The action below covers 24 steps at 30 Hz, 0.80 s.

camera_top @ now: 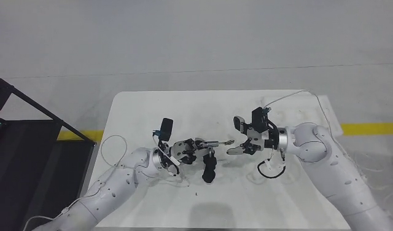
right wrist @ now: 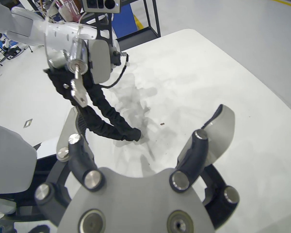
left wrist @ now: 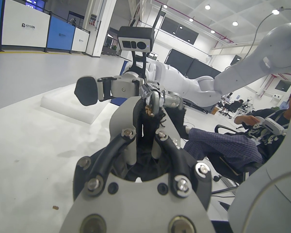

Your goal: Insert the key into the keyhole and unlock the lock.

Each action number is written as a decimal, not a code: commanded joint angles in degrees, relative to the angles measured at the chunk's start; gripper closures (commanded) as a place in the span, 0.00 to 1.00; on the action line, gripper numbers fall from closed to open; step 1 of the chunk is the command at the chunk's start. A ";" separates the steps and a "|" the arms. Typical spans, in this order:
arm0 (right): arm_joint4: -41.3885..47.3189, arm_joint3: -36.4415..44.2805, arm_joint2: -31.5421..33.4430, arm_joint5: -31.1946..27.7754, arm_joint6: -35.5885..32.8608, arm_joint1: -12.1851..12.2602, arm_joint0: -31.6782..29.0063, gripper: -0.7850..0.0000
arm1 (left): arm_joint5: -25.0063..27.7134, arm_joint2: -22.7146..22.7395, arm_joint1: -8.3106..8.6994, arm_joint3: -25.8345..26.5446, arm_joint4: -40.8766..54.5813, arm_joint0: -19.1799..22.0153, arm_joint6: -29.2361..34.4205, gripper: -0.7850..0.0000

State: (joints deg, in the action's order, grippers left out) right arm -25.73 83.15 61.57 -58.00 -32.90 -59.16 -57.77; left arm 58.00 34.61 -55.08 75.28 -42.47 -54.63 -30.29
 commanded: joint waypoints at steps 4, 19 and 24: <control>4.84 1.79 -0.72 0.00 -4.97 1.76 0.90 0.00 | 0.00 -6.38 1.41 -0.63 -0.21 3.60 -6.48 1.00; 15.63 2.29 -4.34 0.00 -11.68 4.75 4.17 0.59 | 0.00 -7.15 1.60 -0.84 -0.47 4.09 -7.36 1.00; 19.95 2.30 -5.84 0.00 -13.38 5.46 5.53 0.60 | 0.00 -7.15 1.60 -0.84 -0.47 4.09 -7.36 1.00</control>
State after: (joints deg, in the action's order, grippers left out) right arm -6.37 85.44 56.02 -58.00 -46.32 -53.83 -52.48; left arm 58.00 27.46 -53.49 74.44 -42.94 -50.54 -37.65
